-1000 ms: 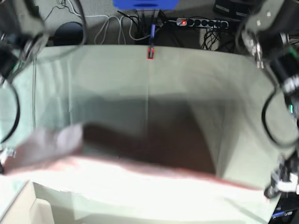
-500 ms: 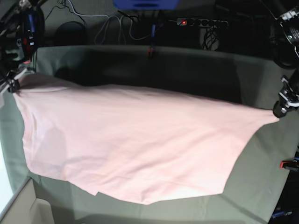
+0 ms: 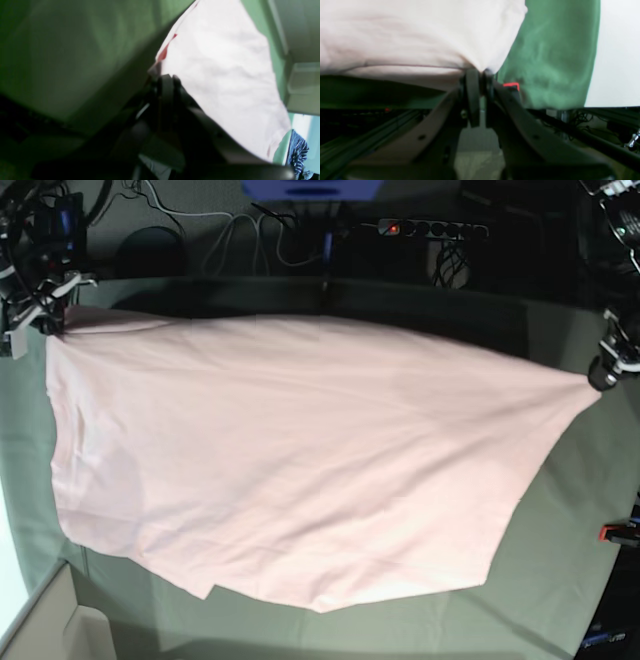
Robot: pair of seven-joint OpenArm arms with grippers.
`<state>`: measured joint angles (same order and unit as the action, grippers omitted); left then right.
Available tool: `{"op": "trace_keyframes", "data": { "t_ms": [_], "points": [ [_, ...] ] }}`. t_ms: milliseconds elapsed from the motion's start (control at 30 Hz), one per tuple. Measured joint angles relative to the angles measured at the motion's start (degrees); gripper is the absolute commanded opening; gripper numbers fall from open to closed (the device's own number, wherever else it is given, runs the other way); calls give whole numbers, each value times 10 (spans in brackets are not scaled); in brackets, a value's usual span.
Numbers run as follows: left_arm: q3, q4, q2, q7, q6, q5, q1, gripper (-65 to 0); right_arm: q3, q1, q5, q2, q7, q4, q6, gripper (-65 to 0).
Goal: Layout the t-shirt on the table in an organized manner, then fold the t-shirt properly
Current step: 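Grasp the shirt edge with both grippers and fold it over the body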
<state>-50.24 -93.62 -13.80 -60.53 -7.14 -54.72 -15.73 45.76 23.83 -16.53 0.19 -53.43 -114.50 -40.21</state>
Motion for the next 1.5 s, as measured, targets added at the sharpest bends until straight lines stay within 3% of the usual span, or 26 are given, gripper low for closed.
{"op": "trace_keyframes", "data": {
  "t_ms": [200,433,633,800,900,1200,1333,1500],
  "points": [
    [-3,0,16,0,0,0,-7,-649,-1,-12,2,2,-3,-3,0,-650],
    [-2,0,22,2,0,4,44,-649,-7,-117,2,3,-4,12,0,-650],
    [-2,8,27,3,0,3,88,-649,-77,-177,3,47,-2,109,1,-650],
    [1,82,31,3,1,5,143,-649,-86,-229,10,64,-5,192,0,-650],
    [4,131,28,5,6,40,180,-649,-89,-259,7,87,-1,227,0,-650],
    [53,188,33,9,2,157,281,-649,-88,-321,8,120,-2,331,2,-650],
    [54,247,30,64,3,174,307,-649,-88,-346,10,125,22,376,2,-650],
    [111,316,10,121,5,181,311,-649,-89,-344,11,128,44,393,2,-650]
  ]
}}
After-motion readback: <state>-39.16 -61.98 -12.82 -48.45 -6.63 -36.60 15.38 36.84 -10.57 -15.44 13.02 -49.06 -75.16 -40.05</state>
